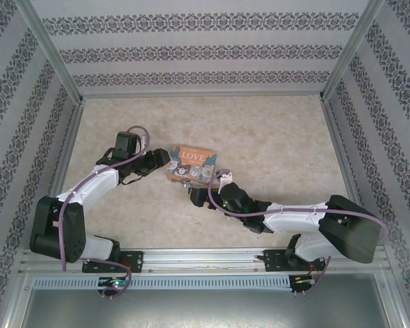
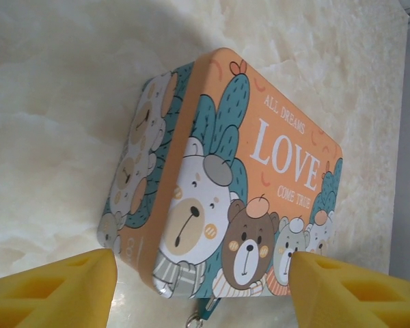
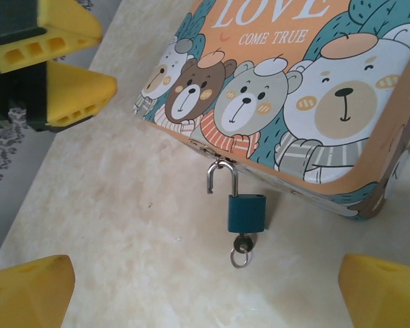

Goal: Unlock the padlock with the key

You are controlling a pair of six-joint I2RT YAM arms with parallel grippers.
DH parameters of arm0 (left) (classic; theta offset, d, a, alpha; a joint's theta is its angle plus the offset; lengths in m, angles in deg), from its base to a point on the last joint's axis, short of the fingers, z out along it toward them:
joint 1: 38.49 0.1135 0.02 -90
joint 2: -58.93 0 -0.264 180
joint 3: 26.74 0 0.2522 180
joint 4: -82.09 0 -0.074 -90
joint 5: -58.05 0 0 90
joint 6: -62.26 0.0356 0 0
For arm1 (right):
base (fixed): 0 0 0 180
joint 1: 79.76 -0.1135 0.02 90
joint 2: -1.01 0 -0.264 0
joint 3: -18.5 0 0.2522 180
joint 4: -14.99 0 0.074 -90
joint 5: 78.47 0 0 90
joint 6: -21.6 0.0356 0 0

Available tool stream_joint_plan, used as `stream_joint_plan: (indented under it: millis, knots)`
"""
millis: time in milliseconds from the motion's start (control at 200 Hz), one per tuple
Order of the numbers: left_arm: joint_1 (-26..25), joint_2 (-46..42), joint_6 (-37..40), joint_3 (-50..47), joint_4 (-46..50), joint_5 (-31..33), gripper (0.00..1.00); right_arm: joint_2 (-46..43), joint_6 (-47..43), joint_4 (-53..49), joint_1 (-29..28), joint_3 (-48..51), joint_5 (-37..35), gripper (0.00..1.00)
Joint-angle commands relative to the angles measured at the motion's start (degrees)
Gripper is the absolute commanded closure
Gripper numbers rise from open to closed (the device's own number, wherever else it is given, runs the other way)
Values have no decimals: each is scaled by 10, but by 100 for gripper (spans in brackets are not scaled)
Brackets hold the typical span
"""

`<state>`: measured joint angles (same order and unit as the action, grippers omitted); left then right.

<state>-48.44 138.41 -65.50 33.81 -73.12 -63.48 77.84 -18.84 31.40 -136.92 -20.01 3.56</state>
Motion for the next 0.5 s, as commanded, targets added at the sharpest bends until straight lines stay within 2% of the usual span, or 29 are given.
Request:
stream_joint_plan:
  millis: [0,165,500]
  knots:
    - [9,17,17,29,-25,-31,33,-6,-1,13,18,7,64,2]
    - [9,50,31,41,-23,-23,33,21,-10,30,28,-17,133,2]
    - [8,112,21,54,-51,-60,34,91,-20,62,35,-45,110,2]
